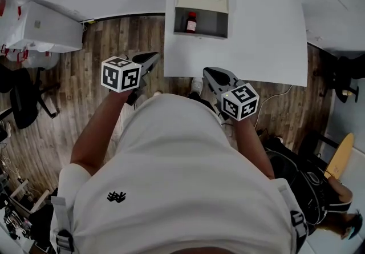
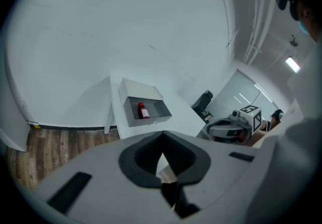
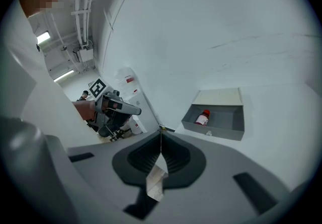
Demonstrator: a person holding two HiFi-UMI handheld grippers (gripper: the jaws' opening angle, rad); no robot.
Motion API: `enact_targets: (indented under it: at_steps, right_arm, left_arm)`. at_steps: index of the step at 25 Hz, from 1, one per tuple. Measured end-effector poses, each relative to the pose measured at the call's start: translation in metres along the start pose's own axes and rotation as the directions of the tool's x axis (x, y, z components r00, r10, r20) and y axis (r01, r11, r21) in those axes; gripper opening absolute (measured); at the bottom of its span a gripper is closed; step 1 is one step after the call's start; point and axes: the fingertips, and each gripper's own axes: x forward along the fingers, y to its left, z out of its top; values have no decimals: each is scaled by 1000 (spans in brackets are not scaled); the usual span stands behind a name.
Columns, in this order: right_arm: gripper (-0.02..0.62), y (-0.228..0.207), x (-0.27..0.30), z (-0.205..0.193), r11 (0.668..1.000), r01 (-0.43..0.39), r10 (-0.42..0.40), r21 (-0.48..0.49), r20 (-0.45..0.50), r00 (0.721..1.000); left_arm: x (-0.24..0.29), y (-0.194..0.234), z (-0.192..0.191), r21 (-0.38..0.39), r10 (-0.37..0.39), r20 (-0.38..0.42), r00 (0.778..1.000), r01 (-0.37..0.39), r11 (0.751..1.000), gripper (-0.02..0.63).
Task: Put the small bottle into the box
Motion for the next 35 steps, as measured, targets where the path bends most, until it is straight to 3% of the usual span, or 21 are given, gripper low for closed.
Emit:
enact_targets:
  at_steps: [7, 18, 35]
  right_arm:
    - [8, 41, 8, -14, 1000, 24, -24, -14, -2, 1000]
    - [7, 84, 12, -28, 999, 46, -47, -27, -7, 999]
    - [6, 114, 18, -32, 996, 38, -40, -76, -22, 999]
  left_arm:
    - [-44, -16, -29, 70, -78, 33, 996, 76, 995, 6]
    - [-87, -10, -62, 119, -87, 33, 996, 82, 989, 6]
    - [-105, -15, -82, 155, -105, 27, 994, 99, 983, 6]
